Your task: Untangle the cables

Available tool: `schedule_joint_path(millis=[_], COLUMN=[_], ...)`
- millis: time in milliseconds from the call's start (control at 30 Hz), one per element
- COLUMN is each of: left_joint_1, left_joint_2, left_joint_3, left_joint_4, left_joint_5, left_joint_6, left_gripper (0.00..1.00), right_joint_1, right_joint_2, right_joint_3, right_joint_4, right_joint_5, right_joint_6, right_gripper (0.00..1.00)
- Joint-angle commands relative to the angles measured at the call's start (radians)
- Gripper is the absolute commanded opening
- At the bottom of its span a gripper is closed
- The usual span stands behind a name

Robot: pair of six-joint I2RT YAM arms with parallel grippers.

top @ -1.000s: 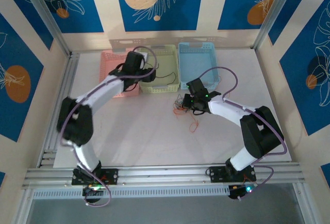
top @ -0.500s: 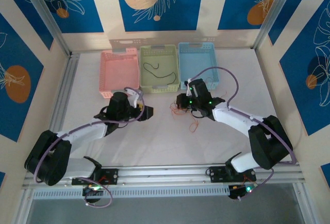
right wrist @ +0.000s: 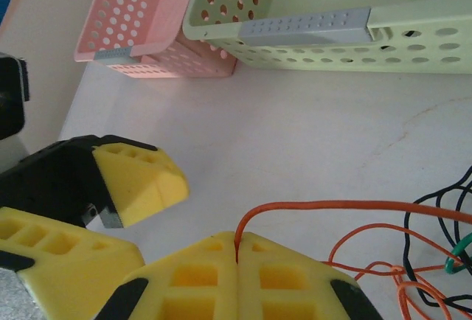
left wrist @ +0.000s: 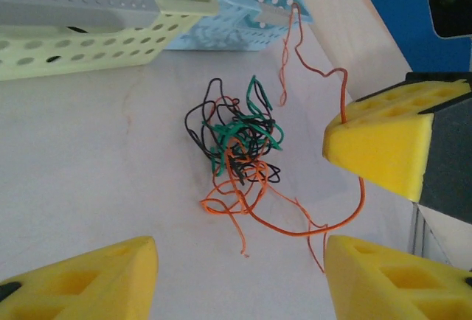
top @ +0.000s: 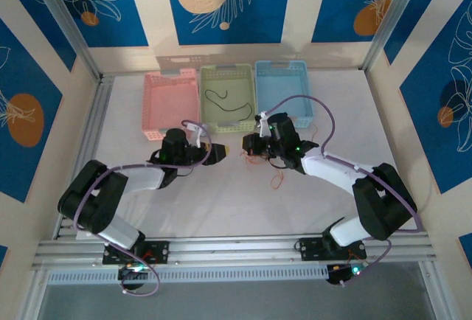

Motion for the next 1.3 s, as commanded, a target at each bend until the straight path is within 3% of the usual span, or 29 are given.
schedule_joint_path(millis=[0,133,267,367,500,733,1267], left_joint_1=[0.017,0.049,0.016,-0.028,-0.092,-0.201,-0.24], left_joint_2=[-0.013,0.002,-0.069,-0.088,-0.079,-0.052,-0.018], left_joint_3=[0.031,-0.001,-0.029,-0.023,-0.007,0.041,0.07], left_joint_4=[0.049,0.077,0.068,0.041,0.023,-0.027,-0.044], left_joint_5=[-0.009,-0.105,-0.227,-0.257,-0.268,-0.294,-0.313], left_joint_6=[-0.048,-0.092,0.019,0.118,0.198,0.335,0.383], left_gripper=[0.62,0.61,0.62,0.63,0.61,0.61,0.57], right_joint_1=[-0.016,-0.028,-0.029,-0.029,-0.03,-0.031,-0.015], right_joint_2=[-0.009,0.003,-0.003,-0.005,0.021,0.107,0.137], right_joint_3=[-0.008,-0.003,-0.01,-0.016,-0.005,0.129,0.183], right_joint_4=[0.026,0.013,0.035,0.073,0.152,0.102,0.076], right_joint_5=[-0.033,-0.032,-0.039,-0.047,-0.099,-0.187,-0.375], right_joint_6=[0.005,0.02,0.019,0.038,0.093,0.162,0.281], right_gripper=[0.0,0.0,0.0,0.0,0.0,0.0,0.0])
